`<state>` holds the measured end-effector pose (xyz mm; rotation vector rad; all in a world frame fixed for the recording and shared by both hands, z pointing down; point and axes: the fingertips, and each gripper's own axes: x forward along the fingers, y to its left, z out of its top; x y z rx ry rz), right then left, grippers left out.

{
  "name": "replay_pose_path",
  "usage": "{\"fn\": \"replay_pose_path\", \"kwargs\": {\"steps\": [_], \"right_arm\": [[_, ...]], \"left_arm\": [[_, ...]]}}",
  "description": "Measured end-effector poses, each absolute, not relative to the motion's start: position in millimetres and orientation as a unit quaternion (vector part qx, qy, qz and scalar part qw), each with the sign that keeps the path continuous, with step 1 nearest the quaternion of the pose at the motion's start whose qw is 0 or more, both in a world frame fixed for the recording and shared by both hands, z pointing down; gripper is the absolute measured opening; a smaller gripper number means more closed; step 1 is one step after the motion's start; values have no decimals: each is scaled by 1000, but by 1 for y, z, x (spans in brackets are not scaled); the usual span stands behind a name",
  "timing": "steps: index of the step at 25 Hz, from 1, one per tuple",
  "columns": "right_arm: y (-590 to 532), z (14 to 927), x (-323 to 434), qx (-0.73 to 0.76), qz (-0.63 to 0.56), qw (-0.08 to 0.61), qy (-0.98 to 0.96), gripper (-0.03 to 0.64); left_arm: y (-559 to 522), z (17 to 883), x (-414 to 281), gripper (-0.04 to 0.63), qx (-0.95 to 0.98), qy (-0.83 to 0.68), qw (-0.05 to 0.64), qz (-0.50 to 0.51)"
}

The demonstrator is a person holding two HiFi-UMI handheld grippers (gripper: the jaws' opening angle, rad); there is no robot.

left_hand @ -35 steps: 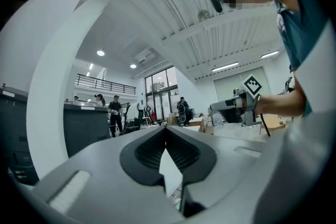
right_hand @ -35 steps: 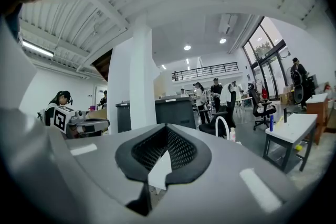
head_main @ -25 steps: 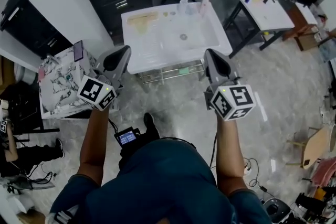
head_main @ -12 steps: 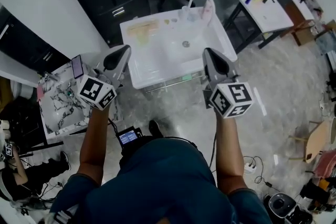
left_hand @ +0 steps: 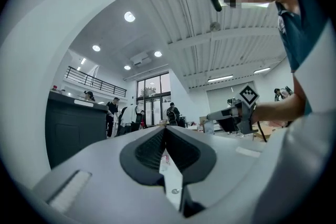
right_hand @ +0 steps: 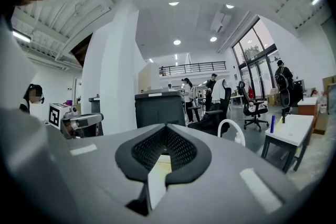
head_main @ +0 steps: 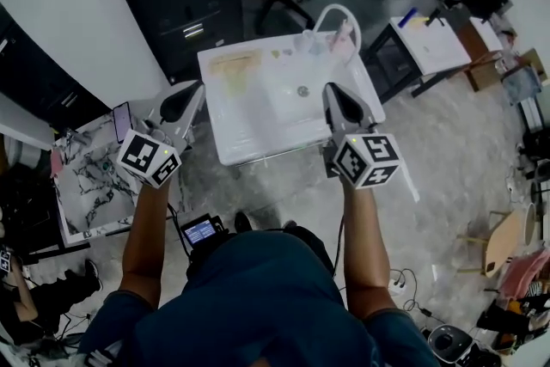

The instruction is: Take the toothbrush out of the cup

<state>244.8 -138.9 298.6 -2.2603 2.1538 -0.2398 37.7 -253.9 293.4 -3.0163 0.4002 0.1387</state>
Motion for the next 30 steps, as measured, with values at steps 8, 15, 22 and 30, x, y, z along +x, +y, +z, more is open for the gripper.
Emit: {"fn": "replay_pose_path", "kwargs": {"steps": [8, 15, 22, 30], "right_arm": [[-194, 305, 243, -700, -85, -3, 709, 11], [-262, 322, 249, -672, -99, -3, 734, 12], [-327, 355, 262, -641, -128, -18, 756, 12], [-392, 410, 276, -608, -176, -40, 773, 15]], "left_arm": [[-275, 301, 9, 0, -984, 168, 39, 42], [-300, 312, -11, 0, -975, 217, 28, 26], [-326, 323, -14, 0, -964, 265, 15, 9], [-349, 344, -12, 0, -952, 307, -6, -9]]}}
